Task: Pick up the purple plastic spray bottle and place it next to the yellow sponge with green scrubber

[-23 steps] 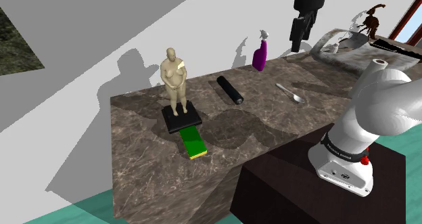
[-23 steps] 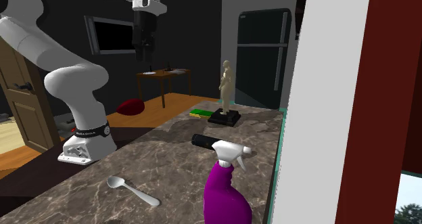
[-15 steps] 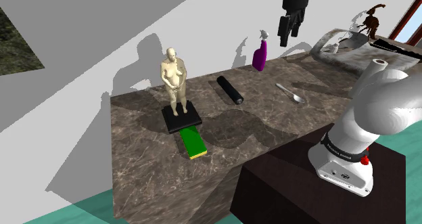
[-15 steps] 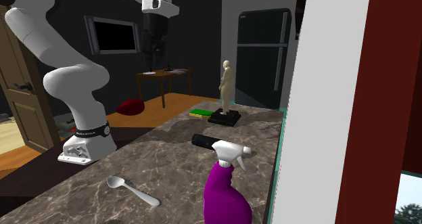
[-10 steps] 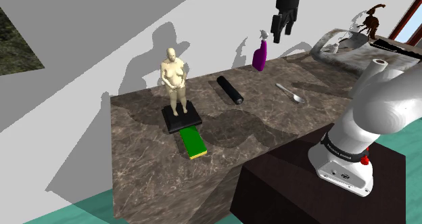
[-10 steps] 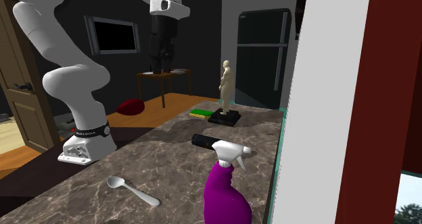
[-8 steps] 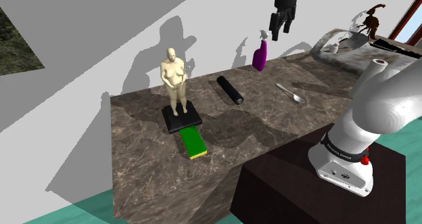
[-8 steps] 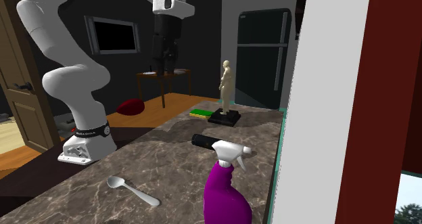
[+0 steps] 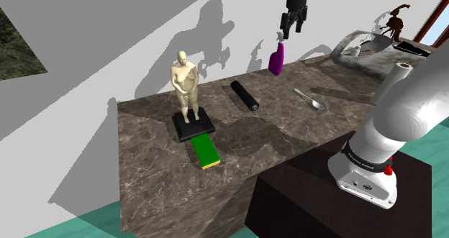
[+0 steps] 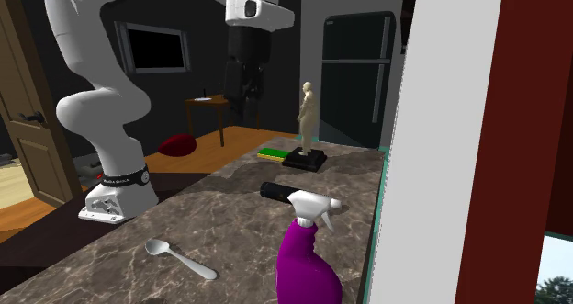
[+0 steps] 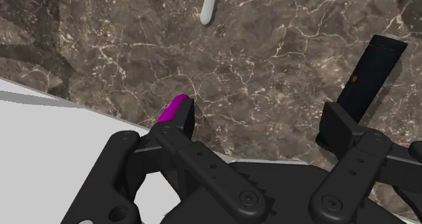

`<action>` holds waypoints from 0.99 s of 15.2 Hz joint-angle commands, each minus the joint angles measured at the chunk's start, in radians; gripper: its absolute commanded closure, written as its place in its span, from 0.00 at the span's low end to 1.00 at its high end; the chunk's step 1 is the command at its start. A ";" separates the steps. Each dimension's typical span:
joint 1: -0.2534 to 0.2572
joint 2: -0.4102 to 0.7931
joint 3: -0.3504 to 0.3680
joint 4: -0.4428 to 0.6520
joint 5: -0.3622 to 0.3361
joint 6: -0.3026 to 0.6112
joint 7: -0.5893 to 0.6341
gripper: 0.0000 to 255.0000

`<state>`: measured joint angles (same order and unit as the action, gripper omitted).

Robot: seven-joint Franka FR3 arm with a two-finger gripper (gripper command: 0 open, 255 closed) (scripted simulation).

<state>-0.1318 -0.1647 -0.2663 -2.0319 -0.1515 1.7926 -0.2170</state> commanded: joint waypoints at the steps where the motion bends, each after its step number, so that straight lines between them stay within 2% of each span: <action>1: -0.012 0.075 -0.022 0.068 0.020 0.011 -0.025 0.00; 7: -0.066 0.302 -0.075 0.289 0.103 0.014 -0.104 0.00; 13: -0.157 0.551 -0.099 0.578 0.206 -0.036 -0.173 0.00; 15: -0.160 0.558 -0.097 0.574 0.208 -0.025 -0.174 0.00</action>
<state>-0.2866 0.3793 -0.3636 -1.4690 0.0512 1.7648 -0.3876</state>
